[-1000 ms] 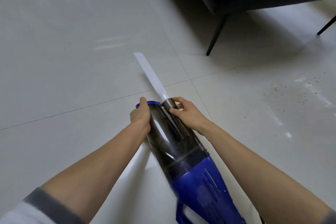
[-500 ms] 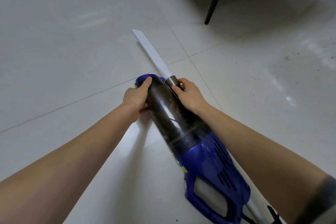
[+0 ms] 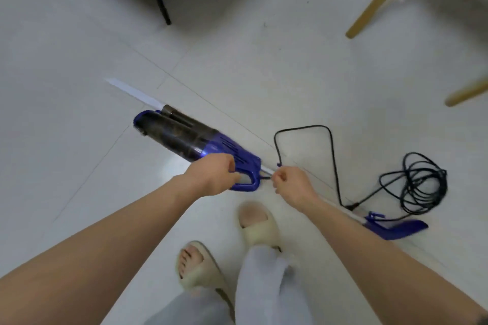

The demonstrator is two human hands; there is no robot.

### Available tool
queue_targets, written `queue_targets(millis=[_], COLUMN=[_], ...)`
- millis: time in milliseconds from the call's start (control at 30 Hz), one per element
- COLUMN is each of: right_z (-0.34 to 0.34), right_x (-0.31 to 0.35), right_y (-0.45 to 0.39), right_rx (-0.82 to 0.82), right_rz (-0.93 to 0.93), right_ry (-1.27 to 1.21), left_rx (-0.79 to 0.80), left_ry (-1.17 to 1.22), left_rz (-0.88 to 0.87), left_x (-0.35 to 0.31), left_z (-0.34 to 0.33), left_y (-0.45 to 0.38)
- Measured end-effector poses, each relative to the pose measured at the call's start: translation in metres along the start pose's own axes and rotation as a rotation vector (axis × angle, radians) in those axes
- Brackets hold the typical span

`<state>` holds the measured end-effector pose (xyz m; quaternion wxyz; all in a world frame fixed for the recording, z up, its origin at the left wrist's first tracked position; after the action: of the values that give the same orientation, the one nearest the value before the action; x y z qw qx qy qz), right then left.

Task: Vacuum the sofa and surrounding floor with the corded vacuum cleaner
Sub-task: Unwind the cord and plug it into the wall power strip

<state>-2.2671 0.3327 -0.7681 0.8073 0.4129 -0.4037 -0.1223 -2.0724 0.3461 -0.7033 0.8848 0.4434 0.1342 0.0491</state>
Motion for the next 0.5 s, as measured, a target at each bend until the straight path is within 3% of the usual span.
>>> queue_targets(millis=[200,333,500], right_z=[0.127,0.204,0.265], right_x=[-0.077,-0.139,-0.209], right_y=[0.138,0.177,0.176], right_rx=[-0.086,-0.207,-0.181], right_rz=[-0.233,-0.287,-0.253], right_ry=[-0.038,-0.101,-0.201], left_rx=[0.152,0.102,0.118], left_ry=[-0.297,-0.380,-0.329], left_rz=[-0.188,-0.256,-0.160], left_x=[-0.130,-0.219,-0.308], left_z=[0.002,-0.006,-0.040], left_y=[0.051,0.061,0.035])
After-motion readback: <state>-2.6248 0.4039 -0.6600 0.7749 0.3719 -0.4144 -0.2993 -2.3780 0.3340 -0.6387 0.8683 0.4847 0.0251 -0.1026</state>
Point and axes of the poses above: each hand's wrist, its own y-axis away from the middle knuckle, its own z-axis out of the back of the hand, x = y × z, the point moved 1 cm from there along -y, towards the middle knuckle, and after that the axes turned 14 degrees about -y, right-handed, at the moved point
